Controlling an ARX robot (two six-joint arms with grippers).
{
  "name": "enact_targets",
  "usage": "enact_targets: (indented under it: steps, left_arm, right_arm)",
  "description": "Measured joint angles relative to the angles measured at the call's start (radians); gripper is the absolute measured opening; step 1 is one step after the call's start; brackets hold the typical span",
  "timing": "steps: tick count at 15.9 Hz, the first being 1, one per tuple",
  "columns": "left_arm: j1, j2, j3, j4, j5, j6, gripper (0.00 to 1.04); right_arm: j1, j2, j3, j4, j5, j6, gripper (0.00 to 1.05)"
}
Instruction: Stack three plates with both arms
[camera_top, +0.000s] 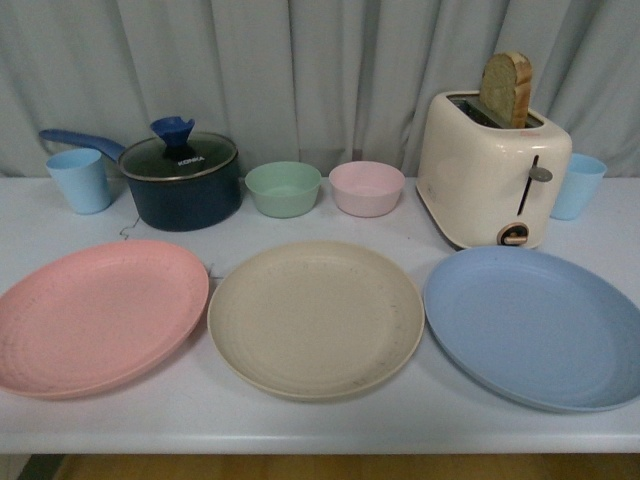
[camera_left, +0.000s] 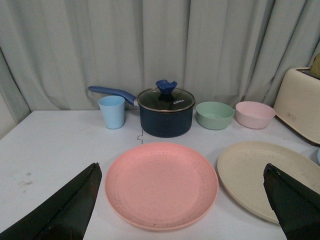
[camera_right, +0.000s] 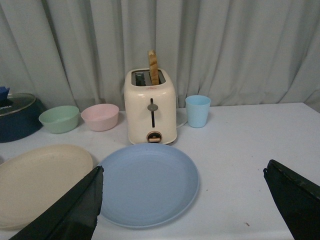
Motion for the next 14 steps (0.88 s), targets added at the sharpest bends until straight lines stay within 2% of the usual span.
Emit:
enact_targets:
  steps: [14]
  left_arm:
    - [0.0, 0.0, 0.0, 0.0, 0.0, 0.0, 0.98]
  right_arm:
    - [0.0, 0.0, 0.0, 0.0, 0.0, 0.0, 0.98]
